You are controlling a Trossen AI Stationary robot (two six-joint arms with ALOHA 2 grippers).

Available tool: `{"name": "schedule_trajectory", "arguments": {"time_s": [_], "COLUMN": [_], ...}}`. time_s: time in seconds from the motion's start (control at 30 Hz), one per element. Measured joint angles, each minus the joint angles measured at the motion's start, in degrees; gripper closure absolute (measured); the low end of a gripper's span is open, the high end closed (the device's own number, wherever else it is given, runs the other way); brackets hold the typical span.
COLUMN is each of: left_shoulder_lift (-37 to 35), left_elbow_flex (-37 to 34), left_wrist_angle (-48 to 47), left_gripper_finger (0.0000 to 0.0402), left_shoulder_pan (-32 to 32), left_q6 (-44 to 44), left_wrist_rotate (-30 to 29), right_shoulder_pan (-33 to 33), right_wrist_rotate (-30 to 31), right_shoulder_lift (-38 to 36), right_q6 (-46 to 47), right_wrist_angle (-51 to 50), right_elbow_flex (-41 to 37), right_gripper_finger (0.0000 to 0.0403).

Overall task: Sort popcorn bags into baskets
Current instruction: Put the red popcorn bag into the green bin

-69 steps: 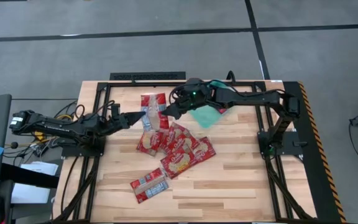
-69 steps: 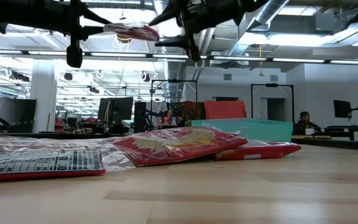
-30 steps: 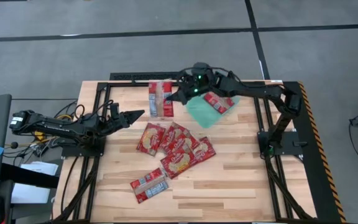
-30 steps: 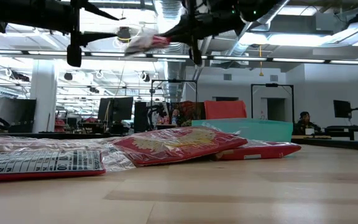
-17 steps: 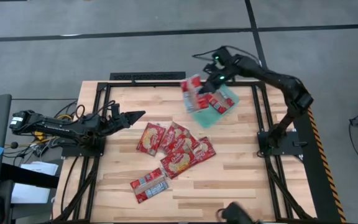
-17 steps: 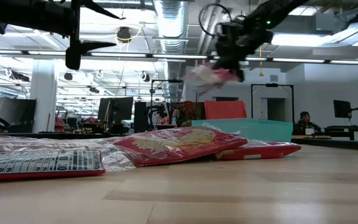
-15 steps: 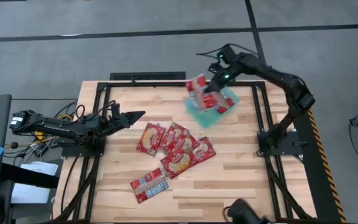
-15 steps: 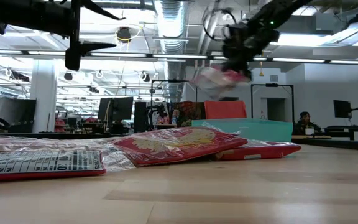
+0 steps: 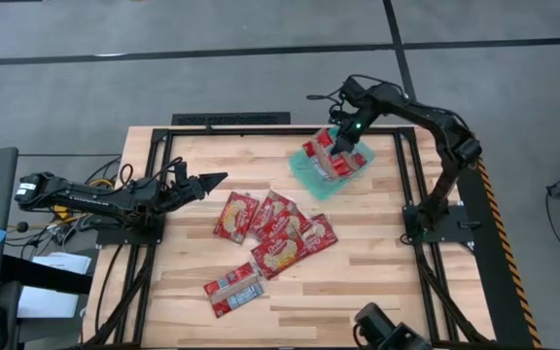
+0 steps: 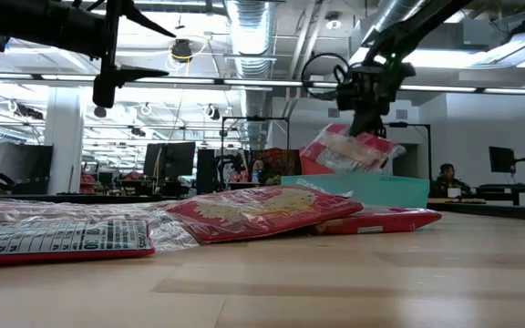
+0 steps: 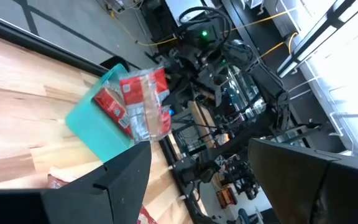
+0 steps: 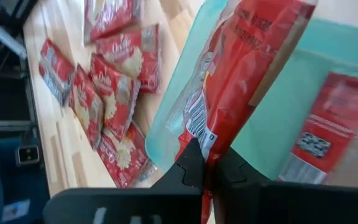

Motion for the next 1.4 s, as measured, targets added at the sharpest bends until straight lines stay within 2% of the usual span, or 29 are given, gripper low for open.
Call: {"name": "schedule_trajectory", "arguments": {"time_s": [0.3, 0.43, 0.63, 0.8, 0.93, 1.03, 1.2, 1.4], "left_shoulder_lift": [0.0, 0.0, 0.0, 0.0, 0.0, 0.0, 0.0, 0.4], "left_elbow_flex": [0.0, 0.0, 0.0, 0.0, 0.0, 0.0, 0.0, 0.0], "left_wrist_angle": [-0.6, -1.3, -1.6, -1.9, -5.5, -9.1, -16.4, -26.2], "left_gripper_finger": [0.0145, 0.0145, 0.0145, 0.0145, 0.0145, 0.0145, 0.0145, 0.0145], "left_shoulder_pan": [0.0, 0.0, 0.0, 0.0, 0.0, 0.0, 0.0, 0.0], "left_q6": [-0.7, -0.9, -0.9, -1.0, -2.5, -4.1, -7.2, -8.6], "left_wrist_rotate": [0.0, -0.1, -1.1, -1.2, -1.2, -1.2, -1.2, -1.1], "right_shoulder_pan": [1.7, 1.9, 2.1, 2.9, 3.3, 4.0, 5.0, 5.8], "right_wrist_rotate": [0.9, 1.0, 6.0, 9.5, 10.5, 14.1, 25.2, 26.4], "right_shoulder_lift": [6.9, 8.9, 10.4, 10.4, 10.4, 10.4, 10.4, 10.4], "right_q6": [-1.9, -1.9, -2.6, -2.8, -1.8, -1.3, -1.0, 0.3], "right_wrist_angle": [-0.4, 0.0, 0.1, 1.7, 2.5, 2.0, 0.8, 0.4], "right_elbow_flex": [0.0, 0.1, 0.1, 0.5, 2.6, 4.3, 6.0, 6.0], "right_gripper_finger": [0.0383, 0.0365, 0.0318, 0.0255, 0.0209, 0.0191, 0.0199, 0.0246]}}
